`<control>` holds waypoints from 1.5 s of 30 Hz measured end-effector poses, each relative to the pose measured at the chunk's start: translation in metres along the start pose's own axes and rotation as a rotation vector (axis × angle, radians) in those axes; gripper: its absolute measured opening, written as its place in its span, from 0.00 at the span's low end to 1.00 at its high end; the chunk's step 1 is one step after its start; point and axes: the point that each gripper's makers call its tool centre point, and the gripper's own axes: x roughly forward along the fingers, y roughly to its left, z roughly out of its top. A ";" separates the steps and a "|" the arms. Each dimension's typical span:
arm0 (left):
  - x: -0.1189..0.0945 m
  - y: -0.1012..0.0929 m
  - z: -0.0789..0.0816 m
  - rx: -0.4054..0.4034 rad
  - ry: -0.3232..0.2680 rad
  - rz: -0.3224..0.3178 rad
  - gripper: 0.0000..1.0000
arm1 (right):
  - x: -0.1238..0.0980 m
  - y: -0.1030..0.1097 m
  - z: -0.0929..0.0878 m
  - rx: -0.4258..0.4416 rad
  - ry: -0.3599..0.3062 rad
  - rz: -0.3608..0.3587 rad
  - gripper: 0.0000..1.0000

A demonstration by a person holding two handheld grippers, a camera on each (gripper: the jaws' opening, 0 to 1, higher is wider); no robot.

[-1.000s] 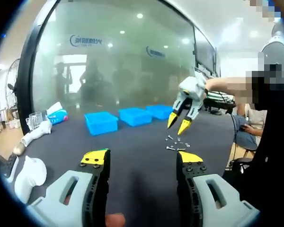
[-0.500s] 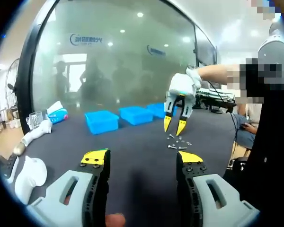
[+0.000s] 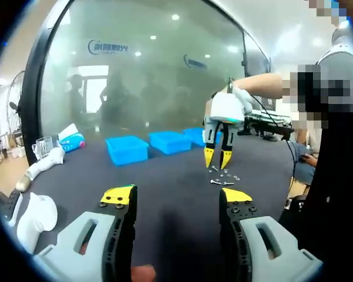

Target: Sort the screws, nuts, and washers into the corresponding bins

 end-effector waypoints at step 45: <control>0.012 -0.009 0.014 0.029 -0.023 -0.039 0.54 | -0.073 0.033 -0.019 0.666 -0.319 -0.530 0.01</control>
